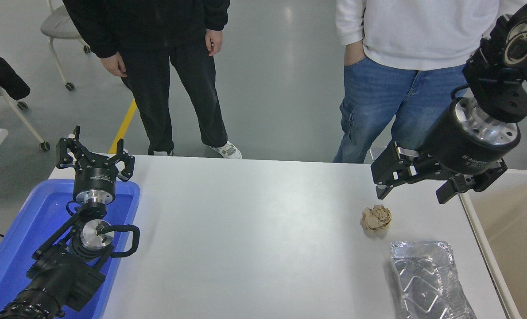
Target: Pick up paper cup place in dustbin
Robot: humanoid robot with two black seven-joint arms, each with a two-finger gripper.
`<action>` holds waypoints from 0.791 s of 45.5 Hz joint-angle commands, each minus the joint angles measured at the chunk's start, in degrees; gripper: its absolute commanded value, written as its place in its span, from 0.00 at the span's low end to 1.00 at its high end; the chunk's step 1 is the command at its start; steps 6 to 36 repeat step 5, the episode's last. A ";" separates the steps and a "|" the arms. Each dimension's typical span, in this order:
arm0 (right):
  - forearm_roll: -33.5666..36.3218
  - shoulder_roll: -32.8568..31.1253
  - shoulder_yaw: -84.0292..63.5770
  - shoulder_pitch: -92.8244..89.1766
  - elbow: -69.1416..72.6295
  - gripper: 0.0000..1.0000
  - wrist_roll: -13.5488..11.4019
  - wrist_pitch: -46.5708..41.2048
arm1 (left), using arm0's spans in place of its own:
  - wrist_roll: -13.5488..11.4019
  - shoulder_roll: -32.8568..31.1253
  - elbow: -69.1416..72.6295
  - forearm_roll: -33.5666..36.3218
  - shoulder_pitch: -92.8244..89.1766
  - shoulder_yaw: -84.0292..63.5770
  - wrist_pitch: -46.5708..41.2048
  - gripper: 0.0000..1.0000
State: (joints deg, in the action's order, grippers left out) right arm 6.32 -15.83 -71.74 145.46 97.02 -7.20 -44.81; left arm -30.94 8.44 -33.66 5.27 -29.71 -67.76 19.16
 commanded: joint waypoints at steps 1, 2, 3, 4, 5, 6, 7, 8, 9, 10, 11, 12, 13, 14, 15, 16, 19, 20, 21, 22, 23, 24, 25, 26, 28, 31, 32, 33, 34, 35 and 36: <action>-0.17 0.45 -0.06 -0.18 -0.43 1.00 0.08 -0.19 | 0.00 0.00 0.00 0.00 0.00 0.00 0.00 0.99; -0.25 0.63 -0.06 -0.27 -0.51 1.00 0.08 -0.19 | 0.00 0.00 0.00 0.00 0.00 0.00 0.00 0.99; -0.26 0.63 -0.06 -0.27 -0.51 1.00 0.08 -0.19 | 0.00 0.00 0.00 0.00 0.00 0.00 0.00 0.99; -0.26 0.63 0.02 -0.27 -0.51 1.00 0.08 -0.19 | 0.00 0.00 0.00 0.00 0.00 0.00 0.00 0.99; -0.34 0.63 -0.06 -0.27 -0.51 1.00 0.08 -0.19 | 0.00 0.00 0.00 0.00 0.00 0.00 0.00 0.99; -0.34 0.63 -0.06 -0.27 -0.51 1.00 0.08 -0.19 | 0.00 0.00 0.00 0.00 0.00 0.00 0.00 0.99; -0.34 0.63 -0.06 -0.27 -0.51 1.00 0.08 -0.19 | 0.00 0.00 0.00 0.00 0.00 0.00 0.00 0.99; -0.34 0.63 -0.06 -0.27 -0.51 1.00 0.08 -0.19 | 0.00 0.00 0.00 0.00 0.00 0.00 0.00 0.99; -0.34 0.63 -0.06 -0.27 -0.51 1.00 0.08 -0.19 | 0.00 0.00 0.00 0.00 0.00 0.00 0.00 0.99; -0.34 0.63 -0.06 -0.27 -0.51 1.00 0.08 -0.19 | 0.00 0.00 0.00 0.00 0.00 0.00 0.00 0.99; -0.34 0.63 -0.06 -0.27 -0.51 1.00 0.08 -0.19 | 0.00 0.00 0.00 0.00 0.00 0.00 0.00 0.99; -0.34 0.63 -0.06 -0.27 -0.51 1.00 0.08 -0.19 | 0.00 0.00 0.00 0.00 0.00 0.00 0.00 0.99; -0.34 0.63 -0.06 -0.27 -0.51 1.00 0.08 -0.19 | 0.00 0.00 0.00 0.00 0.00 0.00 0.00 0.99; -0.34 0.63 -0.06 -0.27 -0.51 1.00 0.08 -0.19 | 0.00 0.00 0.00 0.00 0.00 0.00 0.00 0.99; -0.34 0.63 -0.06 -0.27 -0.51 1.00 0.08 -0.19 | 0.00 0.00 0.00 0.00 0.00 0.00 0.00 0.99; -0.34 0.63 -0.06 -0.27 -0.51 1.00 0.08 -0.19 | 0.00 0.00 0.00 0.00 0.00 0.00 0.00 0.99; -0.34 0.63 -0.06 -0.27 -0.51 1.00 0.08 -0.19 | 0.00 0.00 0.00 0.00 0.00 0.00 0.00 0.99; -0.34 0.63 -0.06 -0.27 -0.51 1.00 0.08 -0.19 | 0.00 0.00 0.00 0.00 0.00 0.00 0.00 0.99; -0.34 0.63 -0.06 -0.27 -0.51 1.00 0.08 -0.19 | 0.00 0.00 0.00 0.00 0.00 0.00 0.00 0.99; -0.34 0.63 -0.06 -0.27 -0.51 1.00 0.08 -0.19 | 0.00 0.00 0.00 0.00 0.00 0.00 0.00 0.99; -0.34 0.63 -0.06 -0.27 -0.51 1.00 0.08 -0.19 | 0.00 0.00 0.00 0.00 0.00 0.00 0.00 0.99; -0.34 0.63 -0.06 -0.27 -0.51 1.00 0.08 -0.19 | 0.00 0.00 0.00 0.00 0.00 0.00 0.00 0.99; -0.34 0.63 -0.06 -0.27 -0.51 1.00 0.08 -0.19 | 0.00 0.00 0.00 0.00 0.00 0.00 0.00 0.99; -0.34 0.63 -0.06 -0.27 -0.51 1.00 0.08 -0.19 | 0.00 0.00 0.00 0.00 0.00 0.00 0.00 0.99; -0.34 0.63 -0.06 -0.27 -0.51 1.00 0.08 -0.19 | 0.00 0.00 0.00 0.00 0.00 0.00 0.00 0.99; -0.34 0.63 -0.06 -0.27 -0.51 1.00 0.08 -0.19 | 0.00 0.00 0.00 0.00 0.00 0.00 0.00 0.99; -0.34 0.63 -0.06 -0.27 -0.51 1.00 0.08 -0.19 | 0.00 0.00 0.00 0.00 0.00 0.00 0.00 0.99; -0.34 0.63 -0.06 -0.27 -0.51 1.00 0.08 -0.19 | 0.00 0.00 0.00 0.00 0.00 0.00 0.00 0.99; -0.34 0.63 -0.06 -0.27 -0.51 1.00 0.08 -0.19 | 0.00 0.00 0.00 0.00 0.00 0.00 0.00 0.99; -0.34 0.63 -0.06 -0.27 -0.51 1.00 0.08 -0.19 | 0.00 0.00 0.00 0.00 0.00 0.00 0.00 0.99; -0.34 0.63 -0.06 -0.27 -0.51 1.00 0.08 -0.19 | 0.00 0.00 0.00 0.00 0.00 0.00 0.00 0.99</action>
